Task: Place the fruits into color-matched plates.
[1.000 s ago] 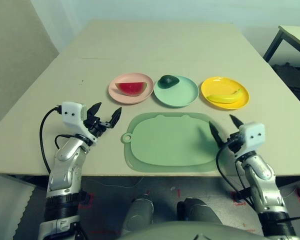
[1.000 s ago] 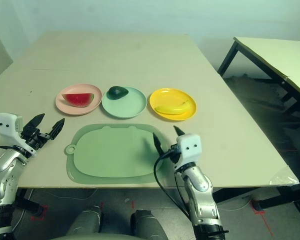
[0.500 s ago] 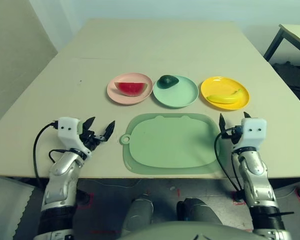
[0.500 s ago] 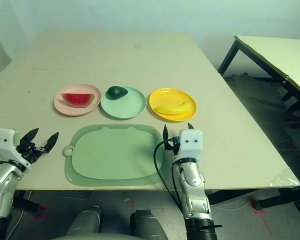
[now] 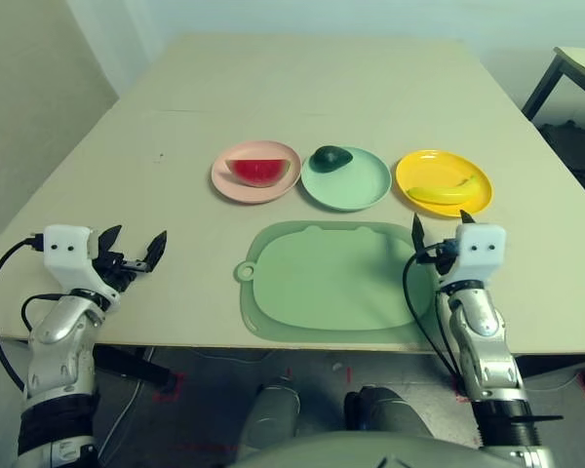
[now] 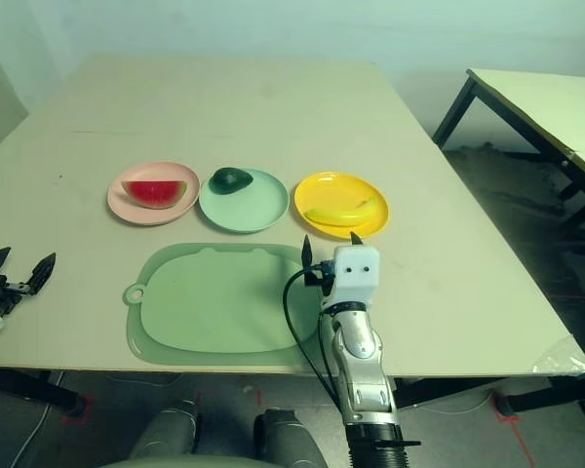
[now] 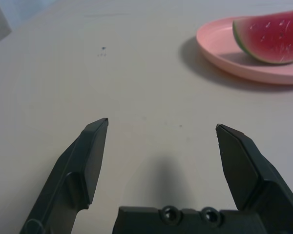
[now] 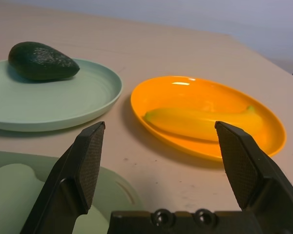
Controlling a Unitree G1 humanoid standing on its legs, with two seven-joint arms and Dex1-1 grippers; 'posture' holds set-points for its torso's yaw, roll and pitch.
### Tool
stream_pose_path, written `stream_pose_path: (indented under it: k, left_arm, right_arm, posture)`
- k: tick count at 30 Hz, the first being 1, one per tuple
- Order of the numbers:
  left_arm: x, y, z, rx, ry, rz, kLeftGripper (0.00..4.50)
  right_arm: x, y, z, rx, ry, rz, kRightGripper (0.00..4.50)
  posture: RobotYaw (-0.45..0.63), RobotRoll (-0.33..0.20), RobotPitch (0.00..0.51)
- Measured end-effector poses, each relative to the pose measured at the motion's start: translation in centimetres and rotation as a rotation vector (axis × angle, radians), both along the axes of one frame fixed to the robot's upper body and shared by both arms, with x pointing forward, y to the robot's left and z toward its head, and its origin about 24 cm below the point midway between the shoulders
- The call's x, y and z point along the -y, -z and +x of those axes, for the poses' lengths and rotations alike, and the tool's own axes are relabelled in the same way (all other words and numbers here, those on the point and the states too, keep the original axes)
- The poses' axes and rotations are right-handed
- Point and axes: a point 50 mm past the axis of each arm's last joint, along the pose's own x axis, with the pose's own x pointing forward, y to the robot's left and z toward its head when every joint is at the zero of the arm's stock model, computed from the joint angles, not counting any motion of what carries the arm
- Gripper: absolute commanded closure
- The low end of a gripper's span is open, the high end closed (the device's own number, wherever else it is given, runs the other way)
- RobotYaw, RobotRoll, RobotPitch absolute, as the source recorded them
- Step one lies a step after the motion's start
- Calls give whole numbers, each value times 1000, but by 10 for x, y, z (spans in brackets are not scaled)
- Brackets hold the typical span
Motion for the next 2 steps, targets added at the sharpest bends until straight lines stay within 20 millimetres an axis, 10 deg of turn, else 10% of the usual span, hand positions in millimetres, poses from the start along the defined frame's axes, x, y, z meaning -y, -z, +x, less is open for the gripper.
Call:
stream_pose_path:
  k: [2]
  left_arm:
    - [6,2,3,5,8,-14,19]
  right_arm:
    - [-1,1,0,-3,5,4,0]
  posture:
    - [210,0,73]
